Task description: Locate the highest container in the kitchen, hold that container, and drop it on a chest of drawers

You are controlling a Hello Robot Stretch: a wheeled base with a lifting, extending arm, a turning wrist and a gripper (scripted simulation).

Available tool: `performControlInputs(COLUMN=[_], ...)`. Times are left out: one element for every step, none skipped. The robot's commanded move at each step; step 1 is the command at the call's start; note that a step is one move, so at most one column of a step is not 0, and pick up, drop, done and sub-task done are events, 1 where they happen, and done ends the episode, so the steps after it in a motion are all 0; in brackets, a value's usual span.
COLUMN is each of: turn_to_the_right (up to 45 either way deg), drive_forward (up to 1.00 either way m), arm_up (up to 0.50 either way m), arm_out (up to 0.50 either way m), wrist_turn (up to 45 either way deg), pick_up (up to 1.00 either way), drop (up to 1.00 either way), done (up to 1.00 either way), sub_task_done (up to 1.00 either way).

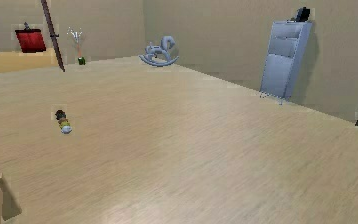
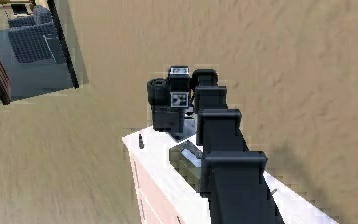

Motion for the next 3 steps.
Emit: performControlInputs(turn_to_the_right=[0.0,0.0,0.0], drive_forward=[0.00,0.00,0.00], arm_up=[0.00,-0.28,0.00], arm_out=[0.00,0.00,0.00], wrist_turn=[30.0,0.0,0.0], pick_up=[0.00,0.00,0.00], drop=[0.00,0.00,1.00], done=[0.00,0.00,0.00], sub_task_done=[0.00,0.00,0.00])
